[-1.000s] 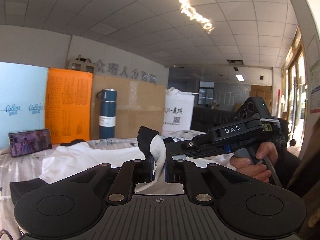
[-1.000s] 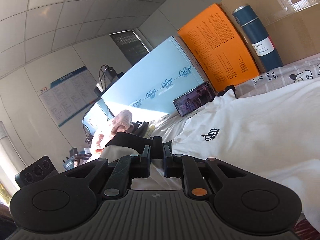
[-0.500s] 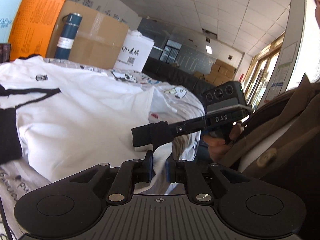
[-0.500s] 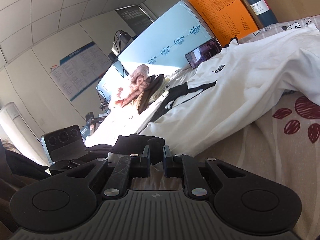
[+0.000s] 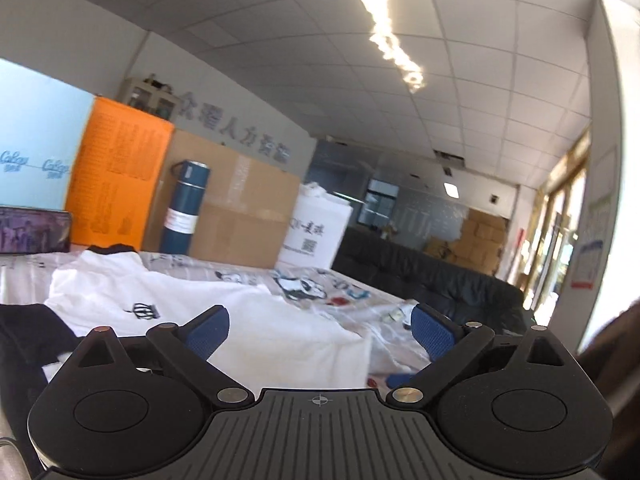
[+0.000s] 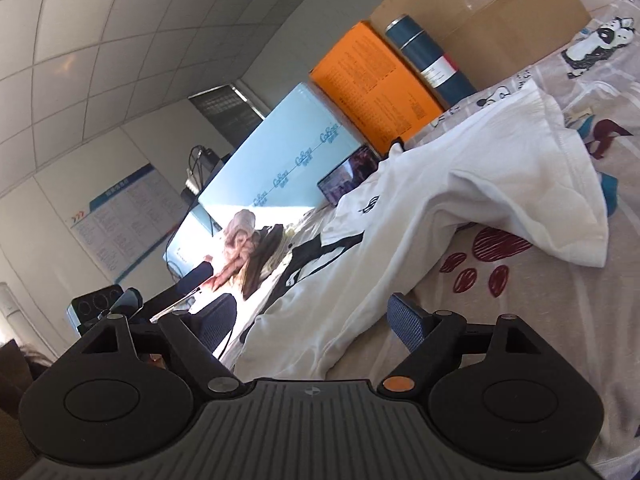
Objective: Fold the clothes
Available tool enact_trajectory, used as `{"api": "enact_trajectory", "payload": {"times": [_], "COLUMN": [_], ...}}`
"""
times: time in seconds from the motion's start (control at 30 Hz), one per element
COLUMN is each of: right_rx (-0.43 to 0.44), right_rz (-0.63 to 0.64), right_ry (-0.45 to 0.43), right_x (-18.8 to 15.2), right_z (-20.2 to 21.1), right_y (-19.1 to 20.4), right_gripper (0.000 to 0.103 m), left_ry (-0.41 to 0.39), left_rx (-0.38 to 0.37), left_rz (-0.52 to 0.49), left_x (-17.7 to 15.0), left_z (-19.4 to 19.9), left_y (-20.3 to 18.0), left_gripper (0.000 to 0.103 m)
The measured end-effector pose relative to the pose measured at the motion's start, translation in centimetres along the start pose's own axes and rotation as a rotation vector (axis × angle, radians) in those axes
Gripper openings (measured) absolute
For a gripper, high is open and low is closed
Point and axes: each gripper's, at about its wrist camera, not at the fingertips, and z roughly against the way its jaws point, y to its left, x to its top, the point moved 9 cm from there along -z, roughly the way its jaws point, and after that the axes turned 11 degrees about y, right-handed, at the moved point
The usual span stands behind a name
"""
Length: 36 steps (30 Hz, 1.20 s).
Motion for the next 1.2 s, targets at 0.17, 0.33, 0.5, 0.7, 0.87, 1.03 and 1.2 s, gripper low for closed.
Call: {"api": "enact_trajectory", "payload": {"times": [0.17,0.33,0.5,0.7,0.87,1.03,1.2], "right_rx": [0.069,0.075,0.008,-0.193,-0.231,-0.444,-0.591], "right_rz": [-0.262,-0.42,-0.534,-0.654,-0.691,-0.292,-0.261], "right_ry": [-0.174,-0.275,-0.305,-0.339,-0.399,-0.492,-0.37], "right_x": [1.6,2.9,4.2,4.4,3.5,5.2,4.0], "right_z": [2.6,3.9,3.5,2.7,3.8,7.3,8.4], "right_y": [-3.8,-6.2,-7.8,-9.8,-11.5,-7.2,-7.8], "right_gripper": [0.094,0.094,0.091,0.058,0.011,0.003,0.003], "left_ry": [0.148,0.334,0.389,0.38,0.376,0.387,0.399], "left_rx": [0.041,0.087,0.103,0.096,0.097,0.099,0.106], "left_rz": [0.093,0.009,0.013,0.038,0.043,0.049,0.05], "left_x": [-0.2,-3.9,-5.3,-5.1,-5.1,-5.2,-5.4], "left_z": [-6.3,-10.0,-10.3,-10.2,-10.1,-10.3,-10.4], "left_y": [2.2,2.6,3.1,3.5,3.4,3.6,3.7], "left_gripper": [0.099,0.099,0.099,0.099,0.099,0.099,0.099]}}
